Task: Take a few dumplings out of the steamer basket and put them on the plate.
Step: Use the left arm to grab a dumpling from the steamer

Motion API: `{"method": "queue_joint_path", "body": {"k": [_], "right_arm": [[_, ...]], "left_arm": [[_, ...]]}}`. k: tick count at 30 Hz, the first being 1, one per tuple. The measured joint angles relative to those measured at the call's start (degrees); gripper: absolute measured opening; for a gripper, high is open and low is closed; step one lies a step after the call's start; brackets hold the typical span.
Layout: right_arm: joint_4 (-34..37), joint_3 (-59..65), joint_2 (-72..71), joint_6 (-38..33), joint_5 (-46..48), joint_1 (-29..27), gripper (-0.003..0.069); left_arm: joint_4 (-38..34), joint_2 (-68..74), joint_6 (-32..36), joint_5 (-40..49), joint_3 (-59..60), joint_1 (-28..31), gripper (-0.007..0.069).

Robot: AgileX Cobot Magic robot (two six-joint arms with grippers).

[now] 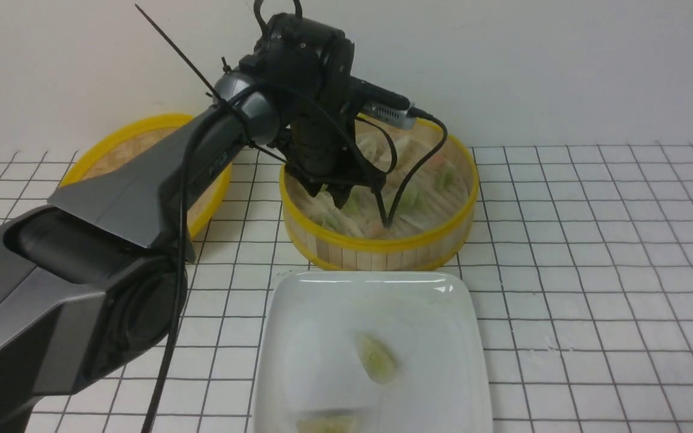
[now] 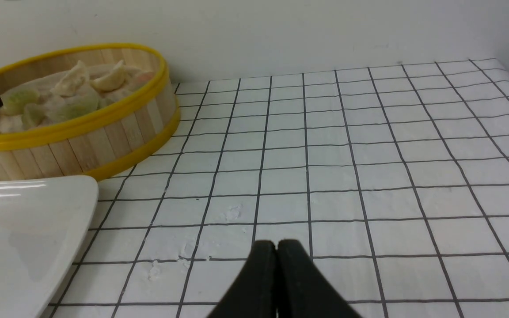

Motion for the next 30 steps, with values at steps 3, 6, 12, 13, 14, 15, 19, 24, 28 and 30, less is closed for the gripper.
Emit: {"method": "queue_joint_path", "body": {"k": [3,6,12,13,14,15,19,24,28,30], "right_arm": [[0.00,0.00,0.00,0.00,0.00,0.00,-0.0014],[0.00,0.00,0.00,0.00,0.00,0.00,-0.0014],[0.00,0.00,0.00,0.00,0.00,0.00,-0.0014],[0.00,0.00,0.00,0.00,0.00,0.00,-0.0014],[0.00,0.00,0.00,0.00,0.00,0.00,-0.0014],[0.00,0.00,0.00,0.00,0.00,0.00,-0.0014],[0.00,0.00,0.00,0.00,0.00,0.00,-0.0014],[0.00,0.00,0.00,0.00,0.00,0.00,-0.0014],[0.00,0.00,0.00,0.00,0.00,0.00,-0.0014],[0.00,0.00,0.00,0.00,0.00,0.00,-0.0014]], "left_arm": [[0.05,0.89,-0.05,0.00,0.00,0.00,0.0455],[0.05,2.48,-0.05,0.00,0.00,0.00,0.0536],[-0.08,3.27,-0.65,-0.62,0.12,0.00,0.0532],[-0.08,3.27,-0.85,-0.62,0.12,0.00,0.0526],[-0.08,3.27,-1.87,-0.62,0.12,0.00,0.0498],[-0.03,3.27,-2.41,-0.62,0.12,0.00,0.0484],[-0.03,3.29,-4.98,-0.62,0.12,0.00,0.0367],[-0.10,3.34,-5.56,-0.50,0.12,0.00,0.0328],[-0.64,3.34,-5.55,-0.50,-0.02,0.00,0.0328],[-1.05,3.47,-5.55,-0.42,-0.46,0.00,0.0328]]}}
